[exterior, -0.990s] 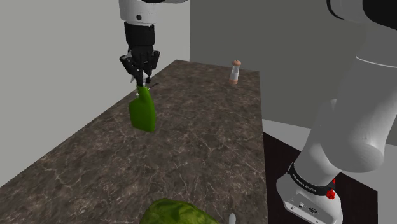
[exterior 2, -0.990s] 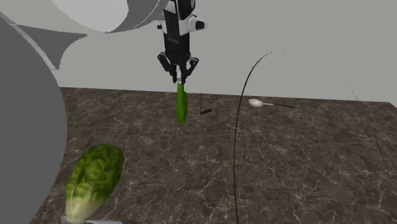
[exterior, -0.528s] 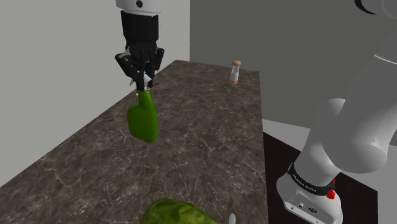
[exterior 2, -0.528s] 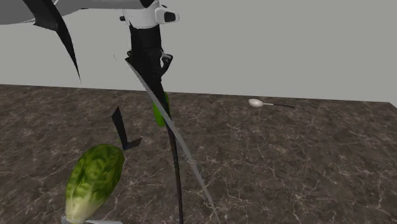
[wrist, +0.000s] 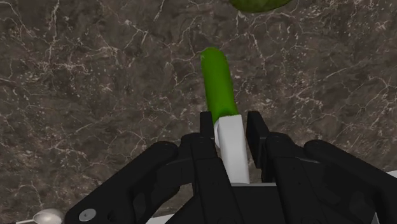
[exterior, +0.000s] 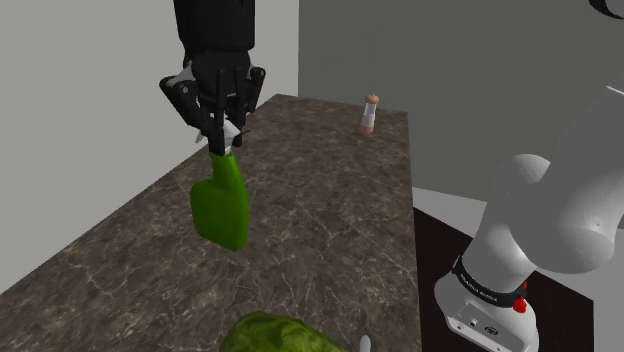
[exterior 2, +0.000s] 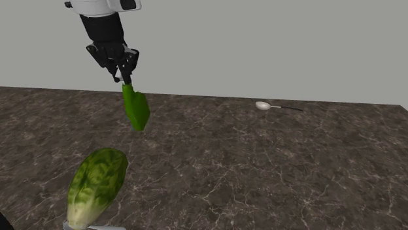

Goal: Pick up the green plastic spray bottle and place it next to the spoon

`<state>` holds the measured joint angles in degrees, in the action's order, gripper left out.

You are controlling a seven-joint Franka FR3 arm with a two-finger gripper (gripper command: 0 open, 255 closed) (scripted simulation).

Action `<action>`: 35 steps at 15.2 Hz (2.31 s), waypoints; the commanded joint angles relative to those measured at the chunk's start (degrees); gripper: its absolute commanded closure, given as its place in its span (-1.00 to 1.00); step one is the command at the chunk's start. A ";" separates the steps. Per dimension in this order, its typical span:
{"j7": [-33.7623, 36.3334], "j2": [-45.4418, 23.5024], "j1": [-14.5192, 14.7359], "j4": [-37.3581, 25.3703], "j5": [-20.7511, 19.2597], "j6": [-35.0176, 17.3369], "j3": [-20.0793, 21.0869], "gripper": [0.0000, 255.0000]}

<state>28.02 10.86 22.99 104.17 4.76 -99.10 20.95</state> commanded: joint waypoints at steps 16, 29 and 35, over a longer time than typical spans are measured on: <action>21.97 2.53 7.54 -9.85 1.71 10.77 13.57 1.00; 48.49 -16.90 18.53 -35.71 -13.21 22.92 31.80 1.00; 45.91 -11.50 15.88 -26.08 -8.39 16.46 29.87 1.00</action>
<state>74.44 -1.62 39.35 76.39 -4.49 -81.49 51.15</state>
